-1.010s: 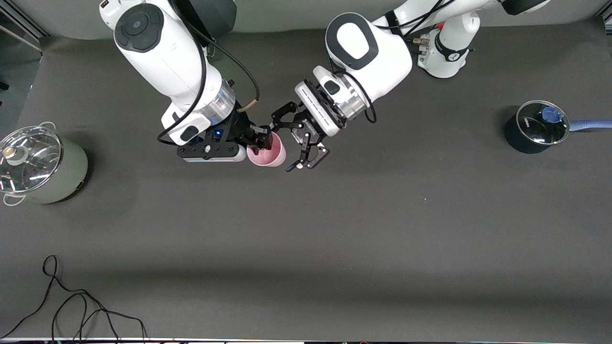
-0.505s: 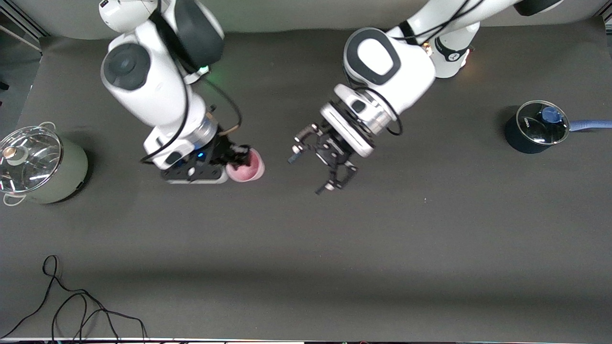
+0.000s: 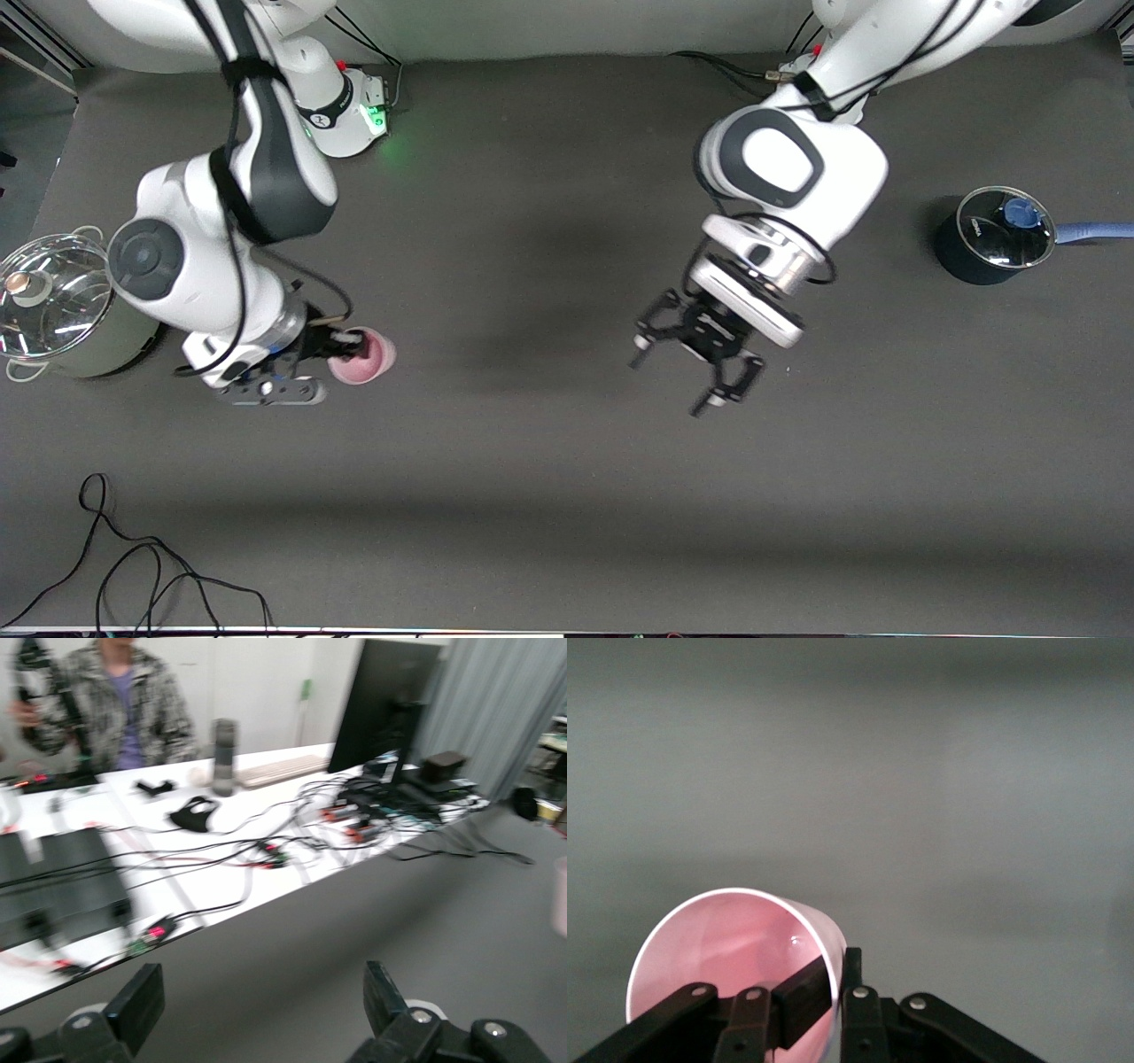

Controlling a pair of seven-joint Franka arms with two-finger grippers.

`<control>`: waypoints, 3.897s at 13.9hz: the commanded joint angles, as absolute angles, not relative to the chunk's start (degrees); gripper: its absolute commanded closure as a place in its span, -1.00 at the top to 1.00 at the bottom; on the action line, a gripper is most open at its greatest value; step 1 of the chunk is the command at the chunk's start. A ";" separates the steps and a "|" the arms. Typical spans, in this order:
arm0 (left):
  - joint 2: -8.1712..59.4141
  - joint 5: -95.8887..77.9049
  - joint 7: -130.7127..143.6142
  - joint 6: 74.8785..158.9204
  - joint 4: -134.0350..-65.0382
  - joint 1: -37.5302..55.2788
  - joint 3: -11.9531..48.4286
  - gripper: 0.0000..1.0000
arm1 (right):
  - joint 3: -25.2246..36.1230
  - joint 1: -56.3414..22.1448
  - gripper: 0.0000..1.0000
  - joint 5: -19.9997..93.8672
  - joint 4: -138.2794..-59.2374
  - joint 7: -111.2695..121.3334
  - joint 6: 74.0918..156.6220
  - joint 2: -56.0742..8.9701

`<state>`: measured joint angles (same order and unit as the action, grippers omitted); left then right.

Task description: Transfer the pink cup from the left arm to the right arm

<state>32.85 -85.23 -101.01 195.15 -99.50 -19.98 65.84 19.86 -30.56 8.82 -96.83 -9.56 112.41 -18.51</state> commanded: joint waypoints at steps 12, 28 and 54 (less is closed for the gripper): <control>30.68 -83.15 -101.95 186.09 -108.71 -46.03 62.05 1.00 | 22.33 -22.32 -1.00 12.99 -116.81 12.13 147.29 -25.92; 28.39 -50.53 -73.93 145.25 -104.00 -60.47 54.77 1.00 | 22.68 -21.62 0.86 14.85 -113.65 13.91 135.65 -16.29; 6.59 4.57 -0.11 94.04 -90.17 -50.19 55.46 1.00 | 27.86 -21.88 0.99 3.87 -81.83 -0.35 86.66 -9.58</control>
